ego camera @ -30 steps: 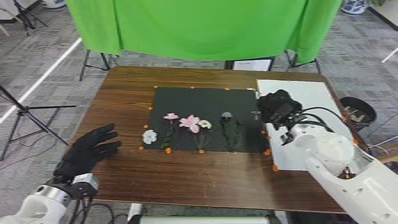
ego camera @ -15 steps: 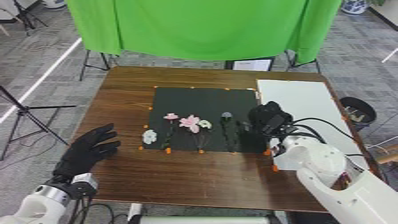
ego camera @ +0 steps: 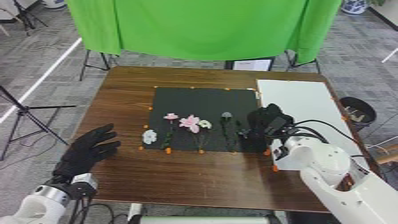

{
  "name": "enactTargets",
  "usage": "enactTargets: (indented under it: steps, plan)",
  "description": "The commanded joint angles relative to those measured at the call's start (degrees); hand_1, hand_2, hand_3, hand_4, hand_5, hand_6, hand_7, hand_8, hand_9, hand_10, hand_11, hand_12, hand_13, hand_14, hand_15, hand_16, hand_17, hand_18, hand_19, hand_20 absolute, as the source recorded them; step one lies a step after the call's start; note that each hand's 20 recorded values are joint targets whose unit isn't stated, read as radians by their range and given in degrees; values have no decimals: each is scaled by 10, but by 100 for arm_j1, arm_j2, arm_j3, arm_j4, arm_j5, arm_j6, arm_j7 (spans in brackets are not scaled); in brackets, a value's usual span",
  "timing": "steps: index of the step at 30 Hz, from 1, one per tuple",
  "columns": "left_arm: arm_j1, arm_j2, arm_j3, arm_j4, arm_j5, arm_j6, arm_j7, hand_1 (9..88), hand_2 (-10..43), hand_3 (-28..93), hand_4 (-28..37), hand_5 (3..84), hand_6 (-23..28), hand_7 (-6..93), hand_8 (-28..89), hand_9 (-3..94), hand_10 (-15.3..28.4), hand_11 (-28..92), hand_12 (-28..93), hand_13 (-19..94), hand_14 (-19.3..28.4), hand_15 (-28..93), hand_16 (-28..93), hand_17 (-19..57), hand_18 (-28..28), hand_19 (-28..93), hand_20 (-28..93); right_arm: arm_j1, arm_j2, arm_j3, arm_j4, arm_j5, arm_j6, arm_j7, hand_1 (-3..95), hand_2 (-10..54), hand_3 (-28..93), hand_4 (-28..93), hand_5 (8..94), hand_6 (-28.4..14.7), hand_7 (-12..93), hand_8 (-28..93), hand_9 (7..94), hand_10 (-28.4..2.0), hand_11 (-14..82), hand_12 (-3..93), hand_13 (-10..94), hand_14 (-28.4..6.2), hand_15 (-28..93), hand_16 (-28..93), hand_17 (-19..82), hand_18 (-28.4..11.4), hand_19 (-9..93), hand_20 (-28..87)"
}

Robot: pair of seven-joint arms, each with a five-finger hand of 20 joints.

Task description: Arrange flowers

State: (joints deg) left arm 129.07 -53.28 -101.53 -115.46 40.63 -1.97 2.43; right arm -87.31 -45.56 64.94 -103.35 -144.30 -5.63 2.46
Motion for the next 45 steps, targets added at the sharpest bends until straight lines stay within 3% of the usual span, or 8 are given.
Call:
enactTargets:
  steps: [1, 9, 17, 22, 26, 34, 38, 45]
  plan:
    - [98, -39, -45, -31, 26, -50, -53, 259, -20, 723, -283, 313, 63, 220, -121, 255, 135, 293, 143, 229, 181, 428, -51, -78, 223, 470, 54, 3, -13, 160, -98, -42, -247, 20, 265, -95, 900, -283, 506, 33, 525, -194, 607, -77, 440, 285, 579, -57, 703, 265, 169, -175, 623, 426]
    - [159, -44, -145, -47, 44, -106, -103, 260, -20, 726, -282, 313, 63, 219, -119, 256, 134, 292, 144, 229, 181, 427, -51, -78, 223, 469, 54, 55, -98, 850, -222, 361, -1252, -960, 281, -95, 911, -283, 333, 2, 516, -225, 413, -89, 438, 274, 483, -49, 709, 230, 128, -181, 598, 404]
    - [102, -51, -109, -21, 57, -174, -158, 261, -18, 725, -280, 313, 63, 219, -119, 255, 135, 289, 143, 229, 182, 428, -51, -78, 223, 470, 54, -29, -141, 702, -196, 734, -900, -955, 245, -95, 887, -283, 309, -14, 555, -231, 365, -96, 467, 285, 451, -54, 730, 208, 109, -186, 595, 403]
    - [96, -5, -89, -13, 41, -174, -150, 262, -18, 723, -281, 313, 63, 219, -119, 255, 134, 288, 144, 229, 182, 429, -52, -78, 223, 469, 54, 61, -134, 348, -95, 791, -208, -803, 330, -95, 808, -283, 385, 0, 755, -241, 423, -100, 651, 372, 503, -45, 771, 242, 141, -175, 616, 407]
    - [64, -20, -90, -2, 64, -213, -171, 261, -18, 724, -281, 313, 63, 218, -119, 255, 134, 288, 145, 229, 181, 429, -52, -78, 223, 470, 55, 151, -142, 235, -12, 808, -24, -749, 572, -95, 443, -283, 449, 50, 887, 134, 511, -81, 747, 465, 562, -58, 844, 319, 174, -160, 628, 418]
    - [74, 19, -76, -10, 35, -178, -180, 261, -18, 725, -281, 312, 63, 219, -118, 255, 134, 288, 146, 229, 181, 429, -52, -78, 223, 469, 55, 116, -102, 346, -42, 732, -243, -811, 800, -65, -141, -78, 546, 64, 896, -198, 579, -59, 685, 534, 584, -40, 825, 406, 202, -93, 508, 510]
    - [125, 67, -62, -28, 1, -129, -115, 261, -18, 724, -280, 313, 63, 219, -119, 255, 134, 289, 146, 229, 181, 429, -52, -78, 223, 469, 55, 77, -58, 500, -106, 780, -508, -970, 766, -58, 116, -220, 559, 67, 726, 164, 599, -63, 640, 485, 605, -34, 770, 378, 192, -115, 543, 495]
    - [128, 44, -108, -23, 18, -143, -114, 261, -18, 725, -281, 313, 63, 218, -119, 255, 134, 290, 145, 229, 182, 428, -52, -78, 223, 470, 54, -4, -16, 928, -399, 826, -1377, -1314, 606, -95, 401, -283, 536, 62, 737, 96, 581, -78, 567, 505, 589, -44, 748, 317, 168, -166, 606, 425]
